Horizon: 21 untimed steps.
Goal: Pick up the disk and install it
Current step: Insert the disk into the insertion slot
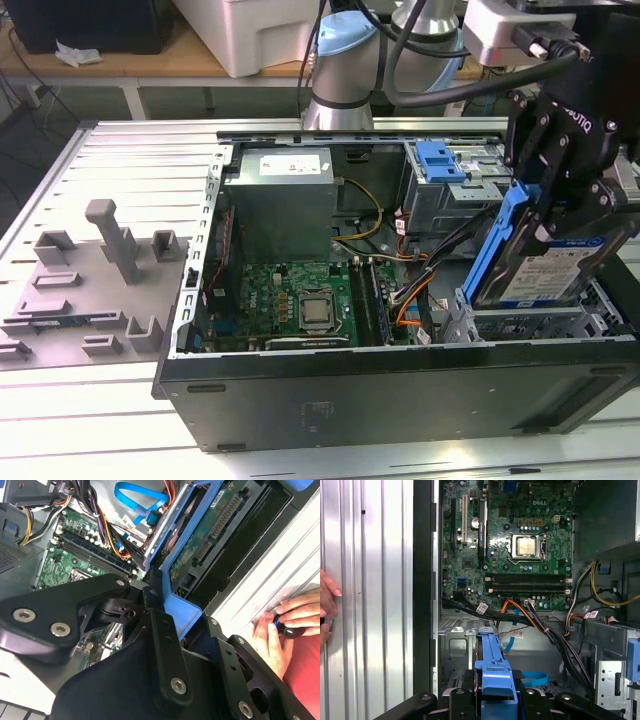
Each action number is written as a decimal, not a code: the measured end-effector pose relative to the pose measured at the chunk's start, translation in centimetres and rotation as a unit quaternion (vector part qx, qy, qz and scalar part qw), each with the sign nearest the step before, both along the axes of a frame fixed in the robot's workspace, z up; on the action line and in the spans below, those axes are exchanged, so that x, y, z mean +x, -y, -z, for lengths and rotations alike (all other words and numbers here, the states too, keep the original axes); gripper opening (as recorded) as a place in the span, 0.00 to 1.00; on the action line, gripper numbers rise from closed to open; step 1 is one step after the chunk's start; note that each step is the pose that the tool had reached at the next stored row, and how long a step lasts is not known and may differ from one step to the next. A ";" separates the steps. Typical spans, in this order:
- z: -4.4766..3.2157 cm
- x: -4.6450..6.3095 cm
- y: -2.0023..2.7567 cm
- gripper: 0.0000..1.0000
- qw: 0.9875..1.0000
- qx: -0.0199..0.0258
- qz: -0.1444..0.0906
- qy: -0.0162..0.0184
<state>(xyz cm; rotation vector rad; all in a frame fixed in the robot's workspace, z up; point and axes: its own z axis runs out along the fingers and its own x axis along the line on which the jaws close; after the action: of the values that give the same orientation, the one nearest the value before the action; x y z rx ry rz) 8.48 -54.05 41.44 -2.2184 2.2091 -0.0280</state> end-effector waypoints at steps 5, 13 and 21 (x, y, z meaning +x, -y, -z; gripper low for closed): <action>0.33 0.0 0.00 0.37 1.000 0.000 0.000 0.000; 0.94 0.0 0.00 0.37 1.000 0.000 0.000 0.000; 1.05 0.0 0.00 0.37 1.000 0.000 0.000 0.000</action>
<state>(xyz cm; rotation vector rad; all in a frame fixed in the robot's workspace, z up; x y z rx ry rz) 8.48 -54.05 40.40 -2.2182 2.2091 -0.0282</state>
